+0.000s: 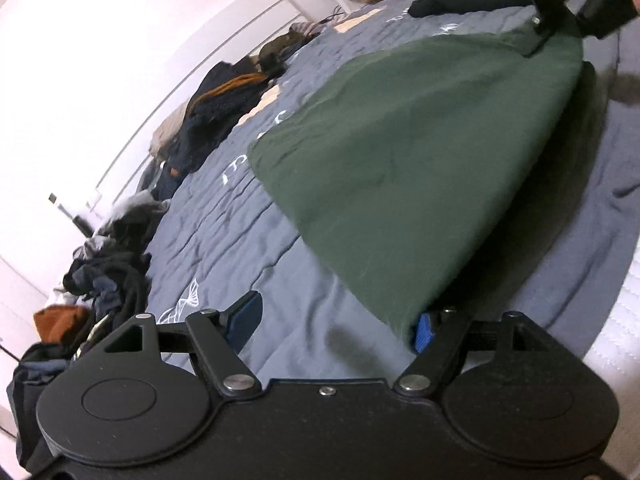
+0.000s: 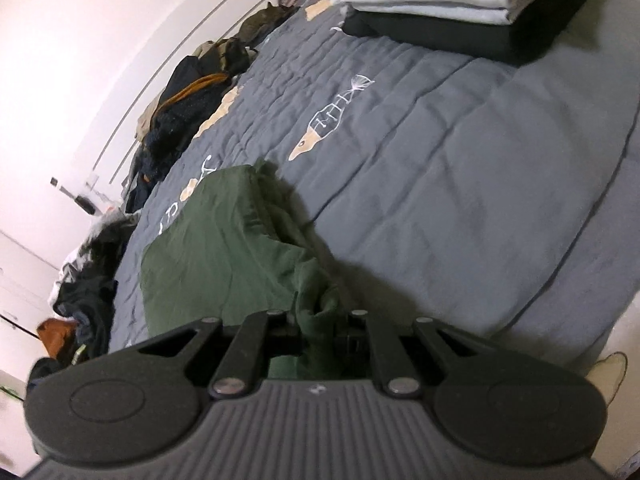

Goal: Fold clothes

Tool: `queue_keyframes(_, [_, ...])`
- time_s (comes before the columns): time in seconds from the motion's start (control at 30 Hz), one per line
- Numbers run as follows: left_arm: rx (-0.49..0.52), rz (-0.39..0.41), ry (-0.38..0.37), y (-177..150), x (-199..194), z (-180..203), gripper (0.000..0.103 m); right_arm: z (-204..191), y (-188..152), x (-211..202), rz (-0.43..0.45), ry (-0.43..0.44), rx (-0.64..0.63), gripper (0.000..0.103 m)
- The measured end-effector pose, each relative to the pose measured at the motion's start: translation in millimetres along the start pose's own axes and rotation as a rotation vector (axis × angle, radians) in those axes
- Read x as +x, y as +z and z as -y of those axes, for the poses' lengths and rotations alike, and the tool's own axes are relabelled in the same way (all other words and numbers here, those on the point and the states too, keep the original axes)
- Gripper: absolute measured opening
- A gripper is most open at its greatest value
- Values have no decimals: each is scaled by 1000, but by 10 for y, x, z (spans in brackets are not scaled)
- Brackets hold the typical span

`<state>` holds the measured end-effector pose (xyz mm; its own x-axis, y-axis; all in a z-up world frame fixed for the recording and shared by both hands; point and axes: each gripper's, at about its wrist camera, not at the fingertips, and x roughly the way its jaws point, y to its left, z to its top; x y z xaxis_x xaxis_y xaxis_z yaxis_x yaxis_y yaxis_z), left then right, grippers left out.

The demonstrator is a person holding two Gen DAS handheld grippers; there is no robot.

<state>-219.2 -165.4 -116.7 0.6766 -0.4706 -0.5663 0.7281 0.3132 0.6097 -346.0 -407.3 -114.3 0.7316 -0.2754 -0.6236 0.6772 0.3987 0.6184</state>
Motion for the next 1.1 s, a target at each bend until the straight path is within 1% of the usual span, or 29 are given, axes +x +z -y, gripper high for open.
queue_keyframes(0.13, [94, 12, 30, -17, 2, 152, 73, -21, -28, 18, -2, -20, -22, 9])
queue_keyframes(0.23, [118, 27, 13, -24, -53, 183, 72, -49, -1, -5, -12, -27, -58, 11])
queue_keyframes(0.33, [74, 15, -39, -36, -112, 96, 73, -48, 41, -62, -20, -26, -62, 14])
queue_keyframes(0.4, [33, -1, -109, -45, -186, 5, 74, -47, 78, -132, -32, -18, -48, 17])
queue_keyframes(0.43, [7, -10, -157, -53, -226, -46, 74, -54, 95, -178, -30, -25, -50, 18])
queue_keyframes(0.5, [-68, -22, -262, -84, -307, -170, 74, -75, 124, -310, 1, -48, -70, 18])
queue_keyframes(0.6, [-254, -3, -381, -121, -336, -407, 73, -94, 182, -512, 72, -60, -89, 19])
queue_keyframes(0.63, [-329, 4, -405, -122, -322, -498, 64, -95, 201, -575, 101, -55, -89, 19])
queue_keyframes(0.67, [-410, 16, -428, -123, -299, -590, 59, -85, 217, -622, 133, -30, -75, 19])
queue_keyframes(0.73, [-562, 48, -450, -129, -266, -747, 44, -70, 227, -655, 159, 33, -41, 19])
queue_keyframes(0.77, [-638, 65, -458, -131, -250, -824, 39, -70, 227, -655, 163, 61, -29, 20])
queue_keyframes(0.8, [-684, 71, -456, -132, -223, -863, 34, -82, 218, -628, 155, 80, -29, 20])
queue_keyframes(0.83, [-721, 74, -450, -133, -193, -891, 34, -101, 204, -590, 144, 95, -34, 20])
queue_keyframes(0.87, [-747, 71, -442, -124, -157, -897, 34, -120, 189, -552, 134, 110, -39, 20])
queue_keyframes(0.9, [-767, 61, -449, -121, -111, -897, 34, -141, 174, -514, 120, 126, -44, 20])
queue_keyframes(0.97, [-798, 40, -479, -123, -43, -885, 34, -188, 148, -433, 79, 162, -53, 20])
queue_keyframes(1.0, [-809, 32, -498, -124, -33, -869, 34, -218, 134, -393, 61, 166, -63, 20])
queue_keyframes(1.03, [-810, 22, -515, -120, -13, -842, 34, -250, 116, -371, 54, 156, -76, 21])
queue_keyframes(1.07, [-790, 12, -513, -100, 15, -800, 34, -281, 98, -348, 47, 145, -89, 21])
queue_keyframes(1.1, [-737, 9, -479, -80, -1, -747, 34, -303, 87, -331, 42, 136, -97, 21])
